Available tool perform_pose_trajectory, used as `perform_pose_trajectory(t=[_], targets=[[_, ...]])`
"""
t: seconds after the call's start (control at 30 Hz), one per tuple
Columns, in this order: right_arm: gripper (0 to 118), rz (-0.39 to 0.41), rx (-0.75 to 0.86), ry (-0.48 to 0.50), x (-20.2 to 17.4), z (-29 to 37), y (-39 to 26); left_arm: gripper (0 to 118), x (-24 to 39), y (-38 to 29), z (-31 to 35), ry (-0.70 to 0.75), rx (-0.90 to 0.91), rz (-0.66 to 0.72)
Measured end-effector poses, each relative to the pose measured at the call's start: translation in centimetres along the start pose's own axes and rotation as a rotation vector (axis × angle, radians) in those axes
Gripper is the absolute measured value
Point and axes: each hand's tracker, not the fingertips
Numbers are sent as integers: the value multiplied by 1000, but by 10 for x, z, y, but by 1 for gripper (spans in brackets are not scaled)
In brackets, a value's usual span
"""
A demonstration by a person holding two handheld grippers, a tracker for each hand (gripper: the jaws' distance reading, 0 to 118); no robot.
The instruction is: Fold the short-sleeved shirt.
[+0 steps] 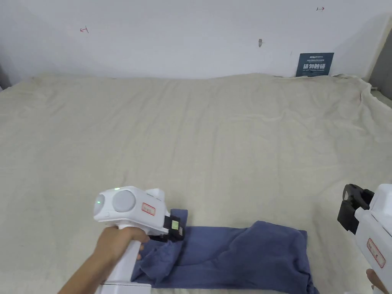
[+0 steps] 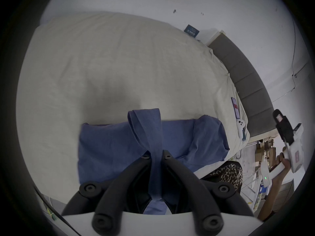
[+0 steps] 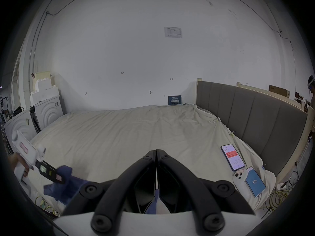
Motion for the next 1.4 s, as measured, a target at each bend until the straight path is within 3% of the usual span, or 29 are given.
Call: perform_pose_trajectory(t=[0.2, 0.37, 0.43, 0.47, 0.5, 0.53, 0.6, 0.63, 0.77, 0.93, 1.0, 1.07, 1.13, 1.23, 1.4], targets=[[0, -3, -12, -10, 9, 0, -5, 3, 15, -9, -61, 76, -58, -6], [0, 0, -16, -15, 8, 4, -5, 7, 14, -15, -71, 99, -46, -19], [0, 0, -18, -15, 8, 4, -4, 19, 17, -17, -64, 99, -34, -18], [0, 1, -19, -14, 8, 4, -4, 30, 17, -16, -61, 94, -25, -24], [0, 2, -20, -14, 7, 5, -3, 48, 18, -15, -55, 97, -16, -27], [0, 2, -20, -14, 7, 5, -3, 75, 19, -14, -50, 101, -7, -31], [0, 3, -20, -10, 5, 5, -2, 100, 22, -15, -31, 97, 42, -43], [0, 4, -19, -9, 4, 5, -1, 105, 21, -14, -20, 89, 81, -48], [0, 2, -12, 2, -1, 5, 2, 105, 13, -15, 26, 75, 241, -43], [0, 3, -3, 13, -1, 4, 4, 112, -4, -22, 54, 199, 367, -86], [0, 1, -1, 14, -1, 4, 4, 106, -12, -26, 52, 260, 386, -98], [0, 0, 0, 14, 1, 4, 4, 67, -20, -36, 50, 294, 451, -92], [0, 1, 0, 12, 2, 4, 4, 19, -30, -46, 45, 247, 490, -89], [0, 0, -1, 5, 5, 4, 3, 1, -38, -58, 31, 259, 503, -78], [0, -11, -13, -5, 13, 3, -1, 0, -43, -80, 2, 247, 479, -94]])
